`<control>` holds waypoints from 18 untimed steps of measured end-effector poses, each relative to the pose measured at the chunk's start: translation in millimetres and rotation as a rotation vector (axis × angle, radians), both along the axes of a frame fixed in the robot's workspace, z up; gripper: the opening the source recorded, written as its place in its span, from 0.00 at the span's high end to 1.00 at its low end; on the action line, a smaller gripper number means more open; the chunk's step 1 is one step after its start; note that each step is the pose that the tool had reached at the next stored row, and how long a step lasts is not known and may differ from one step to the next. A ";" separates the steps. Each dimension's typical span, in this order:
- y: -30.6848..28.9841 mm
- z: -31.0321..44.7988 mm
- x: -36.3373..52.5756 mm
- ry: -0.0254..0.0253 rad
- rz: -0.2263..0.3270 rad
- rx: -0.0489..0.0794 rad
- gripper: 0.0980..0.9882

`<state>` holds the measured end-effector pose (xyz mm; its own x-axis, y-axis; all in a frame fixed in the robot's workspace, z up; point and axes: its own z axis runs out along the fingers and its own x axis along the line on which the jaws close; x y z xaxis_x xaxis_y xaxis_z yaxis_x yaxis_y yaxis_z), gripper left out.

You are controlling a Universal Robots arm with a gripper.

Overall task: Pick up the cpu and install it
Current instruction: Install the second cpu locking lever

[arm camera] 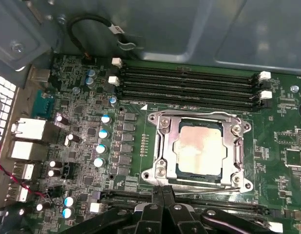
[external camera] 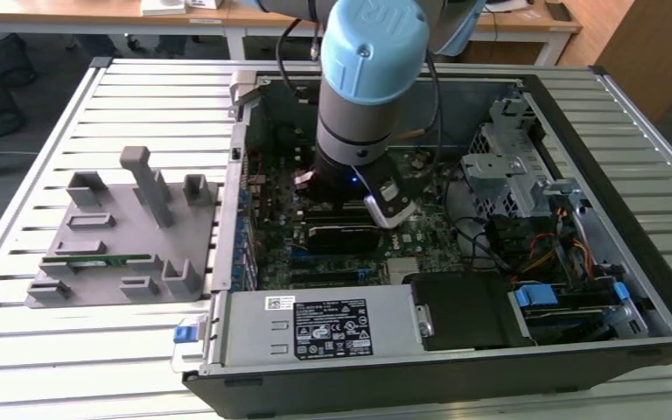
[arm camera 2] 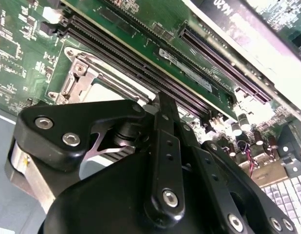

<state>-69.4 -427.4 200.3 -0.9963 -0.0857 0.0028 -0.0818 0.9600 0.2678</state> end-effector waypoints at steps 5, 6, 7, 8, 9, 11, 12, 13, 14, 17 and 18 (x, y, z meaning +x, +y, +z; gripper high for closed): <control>-0.1 -5.3 -0.6 0.0001 0.000 0.012 0.99; 0.0 -5.8 -0.7 0.0001 0.000 0.016 0.99; -0.1 -5.9 -1.3 0.0000 0.000 0.019 0.99; -0.3 -6.0 -2.2 0.0000 0.000 0.023 0.99; -0.6 -6.0 -3.3 0.0001 0.000 0.027 0.99; -1.2 -6.2 -5.3 0.0000 0.000 0.033 0.99; -1.4 -6.4 -6.1 0.0001 0.000 0.035 0.99; -1.4 -6.7 -6.5 0.0000 0.000 0.036 0.99; -1.5 -7.0 -7.0 0.0000 0.000 0.038 0.99; -1.5 -7.8 -8.5 0.0001 0.000 0.043 0.99; -1.5 -8.1 -9.2 0.0000 0.000 0.045 0.99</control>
<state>-78.5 -428.9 192.1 -0.9963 -0.0855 -0.0010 -0.0816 0.9470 0.3108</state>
